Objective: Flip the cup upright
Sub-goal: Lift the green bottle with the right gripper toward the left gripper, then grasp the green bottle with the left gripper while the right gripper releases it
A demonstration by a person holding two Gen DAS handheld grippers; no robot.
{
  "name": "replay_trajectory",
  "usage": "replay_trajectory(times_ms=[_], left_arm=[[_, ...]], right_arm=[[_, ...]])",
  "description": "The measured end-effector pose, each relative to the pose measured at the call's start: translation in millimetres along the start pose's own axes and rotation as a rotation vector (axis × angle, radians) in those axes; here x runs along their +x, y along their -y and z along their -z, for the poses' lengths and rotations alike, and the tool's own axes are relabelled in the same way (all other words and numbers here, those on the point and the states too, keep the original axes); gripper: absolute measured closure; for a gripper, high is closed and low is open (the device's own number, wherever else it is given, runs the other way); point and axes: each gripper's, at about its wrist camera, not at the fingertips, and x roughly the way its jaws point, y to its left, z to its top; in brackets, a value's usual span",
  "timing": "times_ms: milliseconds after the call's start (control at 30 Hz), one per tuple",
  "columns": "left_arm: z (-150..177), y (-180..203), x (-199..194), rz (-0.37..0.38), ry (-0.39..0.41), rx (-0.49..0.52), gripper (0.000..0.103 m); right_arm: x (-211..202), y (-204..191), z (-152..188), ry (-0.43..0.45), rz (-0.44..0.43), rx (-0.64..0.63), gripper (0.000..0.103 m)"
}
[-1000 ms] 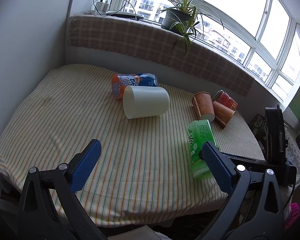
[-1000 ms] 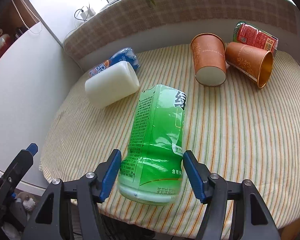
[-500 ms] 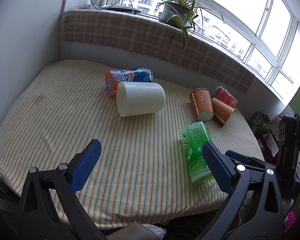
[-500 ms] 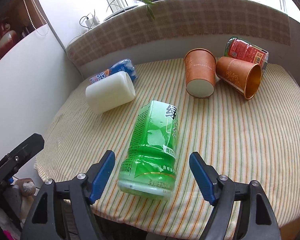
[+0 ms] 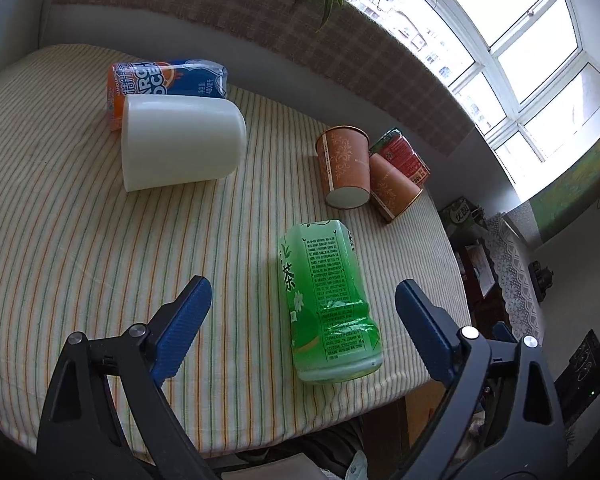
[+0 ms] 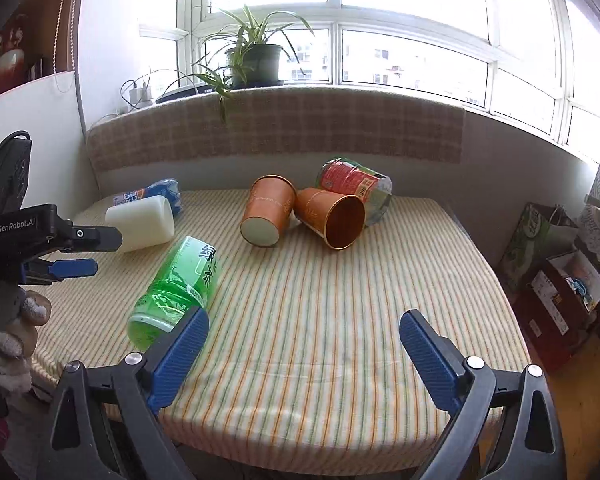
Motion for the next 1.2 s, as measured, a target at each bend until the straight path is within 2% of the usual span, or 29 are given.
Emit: replay_trajectory(times_ms=[100, 167, 567, 833, 933, 1200], left_arm=[[-7.3, -0.2, 16.9, 0.049, -0.059, -0.044, 0.009], [-10.2, 0.9, 27.1, 0.066, -0.097, -0.058, 0.021], [-16.1, 0.3, 68.7, 0.084, -0.21, -0.101, 0.025], [-16.9, 2.3, 81.1, 0.074, -0.235, -0.098, 0.031], [-16.7, 1.1, 82.3, 0.07, -0.241, -0.098, 0.041], [-15.1, 9.5, 76.8, 0.04, -0.202, -0.05, 0.041]], right_arm=[[-7.8, 8.6, 4.0, 0.007, 0.024, 0.01, 0.003], [-10.2, 12.4, 5.8, 0.003, 0.028, 0.022, 0.003], [-8.6, 20.9, 13.5, -0.028, 0.02, 0.051, 0.003], [-6.8, 26.6, 18.9, -0.043, 0.031, 0.069, 0.003], [-5.8, 28.8, 19.3, -0.047, 0.035, 0.075, 0.003], [-3.5, 32.2, 20.2, -0.059, 0.032, 0.1, 0.003]])
